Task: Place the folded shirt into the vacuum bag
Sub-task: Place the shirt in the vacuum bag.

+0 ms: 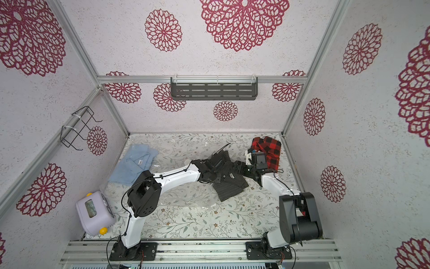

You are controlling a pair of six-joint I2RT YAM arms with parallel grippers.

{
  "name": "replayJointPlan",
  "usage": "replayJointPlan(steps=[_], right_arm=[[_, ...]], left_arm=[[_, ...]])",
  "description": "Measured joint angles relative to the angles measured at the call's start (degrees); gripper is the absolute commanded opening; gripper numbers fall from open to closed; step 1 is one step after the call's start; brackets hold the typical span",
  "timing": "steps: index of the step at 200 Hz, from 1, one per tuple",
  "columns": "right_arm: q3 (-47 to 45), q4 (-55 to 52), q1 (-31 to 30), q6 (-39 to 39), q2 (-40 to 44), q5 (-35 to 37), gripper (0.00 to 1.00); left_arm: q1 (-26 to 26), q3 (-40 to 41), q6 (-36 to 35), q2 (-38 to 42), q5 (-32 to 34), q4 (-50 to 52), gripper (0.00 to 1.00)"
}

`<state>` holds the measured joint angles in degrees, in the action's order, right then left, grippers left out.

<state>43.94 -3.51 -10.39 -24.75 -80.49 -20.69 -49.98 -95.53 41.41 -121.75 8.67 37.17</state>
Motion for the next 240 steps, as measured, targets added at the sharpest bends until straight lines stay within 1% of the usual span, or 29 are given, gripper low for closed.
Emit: replayJointPlan(steps=[19,30,40,58,77,103,135,168,186,206,240], right_arm=[[-6.8,-1.3,-0.3,-0.7,6.3,-1.7,0.83],[-10.0,-1.5,-0.7,-2.1,9.4,-2.5,0.84],[-12.9,-1.0,-1.2,-4.3,12.3,-3.2,0.86],[-18.4,0.8,-2.7,-8.7,17.2,-4.0,0.83],[-22.0,2.3,-4.1,-13.3,19.4,-3.9,0.83],[-24.2,5.4,-5.9,-19.1,18.8,-3.1,0.83],[-24.5,9.0,-8.9,-25.1,16.7,-1.1,0.81],[-25.2,11.0,-10.8,-30.7,15.7,2.1,0.76],[-25.8,11.3,-11.9,-33.7,15.6,4.5,0.68],[-26.2,11.7,-13.2,-37.0,14.8,7.6,0.65],[-26.1,18.7,-14.7,-41.5,10.1,10.9,0.59]], left_arm=[[0.0,0.0,0.0,0.5,0.2,0.0,0.00],[0.0,0.1,0.0,1.1,0.3,0.0,0.00],[0.0,0.3,0.2,1.9,0.3,-0.1,0.00],[0.0,0.7,0.5,3.3,0.2,-0.4,0.00],[0.0,1.0,0.7,4.1,0.2,-0.6,0.00],[0.0,1.7,0.9,4.2,0.0,-1.0,0.00],[0.0,1.8,0.9,4.2,-0.2,-1.1,0.00],[0.0,1.8,1.3,4.2,-0.2,-1.2,0.00],[0.0,1.8,1.5,4.2,-0.2,-1.2,0.00],[-0.1,1.8,1.7,4.2,-0.3,-1.3,0.00],[-0.4,1.8,1.7,4.2,-0.2,-1.4,0.00]])
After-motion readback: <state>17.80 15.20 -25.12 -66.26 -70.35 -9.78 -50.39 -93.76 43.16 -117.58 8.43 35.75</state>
